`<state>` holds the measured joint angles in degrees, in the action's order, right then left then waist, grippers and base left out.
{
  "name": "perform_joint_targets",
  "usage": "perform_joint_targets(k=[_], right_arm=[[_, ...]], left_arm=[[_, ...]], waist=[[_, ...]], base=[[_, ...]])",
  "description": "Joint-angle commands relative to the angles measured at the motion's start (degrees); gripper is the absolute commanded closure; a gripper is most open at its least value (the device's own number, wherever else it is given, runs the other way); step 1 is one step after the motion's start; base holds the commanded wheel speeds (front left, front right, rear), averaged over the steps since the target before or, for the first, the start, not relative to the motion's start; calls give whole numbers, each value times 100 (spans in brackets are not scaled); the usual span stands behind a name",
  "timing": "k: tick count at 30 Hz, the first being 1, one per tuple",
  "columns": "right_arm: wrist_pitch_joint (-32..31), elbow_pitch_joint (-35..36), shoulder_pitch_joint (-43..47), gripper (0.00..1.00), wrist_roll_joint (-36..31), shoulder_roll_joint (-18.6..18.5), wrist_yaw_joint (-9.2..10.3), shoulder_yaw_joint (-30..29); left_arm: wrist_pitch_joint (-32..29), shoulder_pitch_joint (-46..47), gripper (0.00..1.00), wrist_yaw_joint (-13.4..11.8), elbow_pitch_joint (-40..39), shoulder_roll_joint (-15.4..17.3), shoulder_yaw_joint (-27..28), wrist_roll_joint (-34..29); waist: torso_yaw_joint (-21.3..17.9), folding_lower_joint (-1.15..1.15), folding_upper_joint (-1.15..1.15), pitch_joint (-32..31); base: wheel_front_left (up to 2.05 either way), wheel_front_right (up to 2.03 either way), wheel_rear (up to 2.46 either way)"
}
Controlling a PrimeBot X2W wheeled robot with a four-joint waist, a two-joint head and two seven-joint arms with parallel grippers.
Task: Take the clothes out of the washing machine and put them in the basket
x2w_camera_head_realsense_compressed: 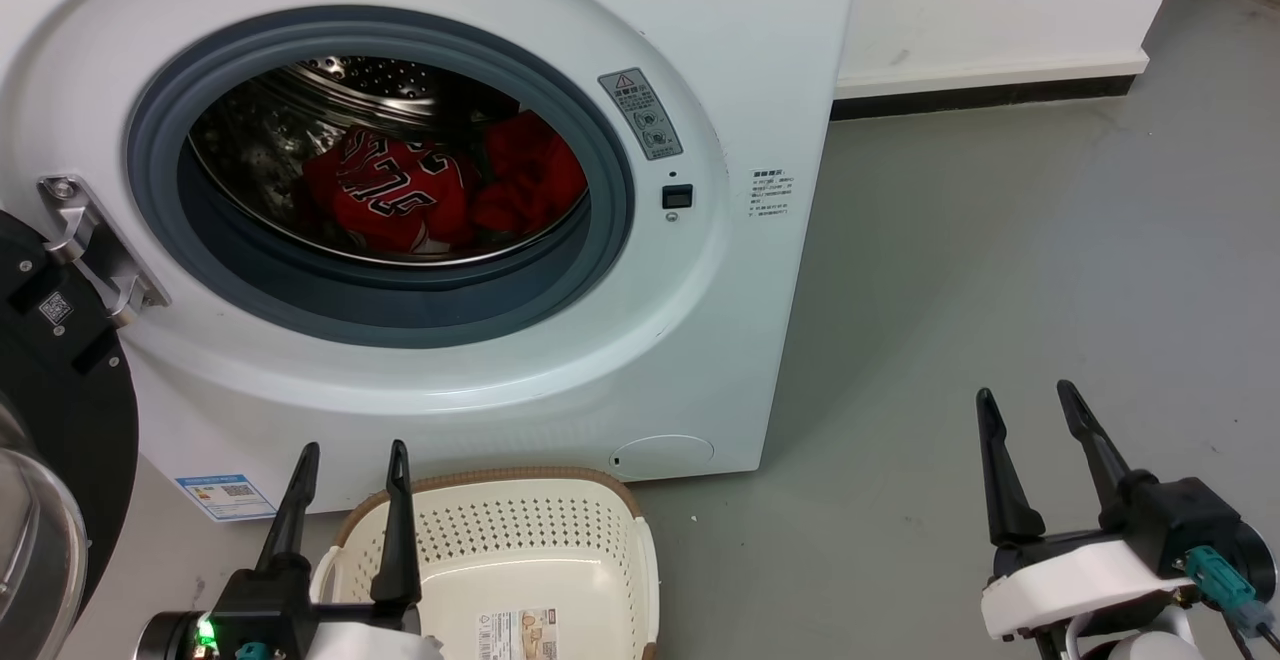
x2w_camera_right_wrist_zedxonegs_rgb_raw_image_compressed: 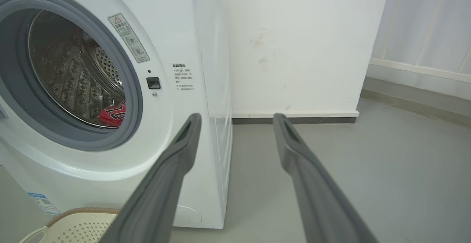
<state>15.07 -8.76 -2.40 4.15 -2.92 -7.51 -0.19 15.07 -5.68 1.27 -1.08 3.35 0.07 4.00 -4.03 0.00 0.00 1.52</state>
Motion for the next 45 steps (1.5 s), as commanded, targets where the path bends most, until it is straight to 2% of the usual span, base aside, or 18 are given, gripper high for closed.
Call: perform_joint_targets(k=[1,9,21,25,31,36,41,45], right_arm=[[16,-22,-76,0,18,7,4,-14],[16,-117,-103,0,108,7,4,-7],[16,-158,-112,0,163,7,4,17],[16,-83,-183,0,176,7,4,15],[16,47,-411,0,211,7,4,-66],[15,240,-722,0,269,10,4,-99],[15,380,-1079,0,360,8,4,-137],[16,554,-1314,0,489,9,5,-185]], left_arm=[[16,-6,0,23,18,-9,-3,-47],[16,18,0,109,77,-35,34,-156],[16,49,0,75,171,-49,49,-214],[16,168,0,35,189,-48,63,-296],[16,539,0,96,216,3,70,-350],[16,1115,0,165,182,165,243,-297],[15,1957,0,274,276,545,524,-255],[16,2872,0,401,503,1027,723,-193]], waist=[[0,0,0,0],[6,0,0,8],[18,0,0,41],[2,0,0,255],[-64,0,0,920],[-202,0,0,1817],[-404,0,0,2676],[-541,0,0,3250]], base=[[0,0,0],[0,0,0],[0,0,0],[0,0,0],[0,0,0],[0,0,0],[0,0,0],[0,0,0]])
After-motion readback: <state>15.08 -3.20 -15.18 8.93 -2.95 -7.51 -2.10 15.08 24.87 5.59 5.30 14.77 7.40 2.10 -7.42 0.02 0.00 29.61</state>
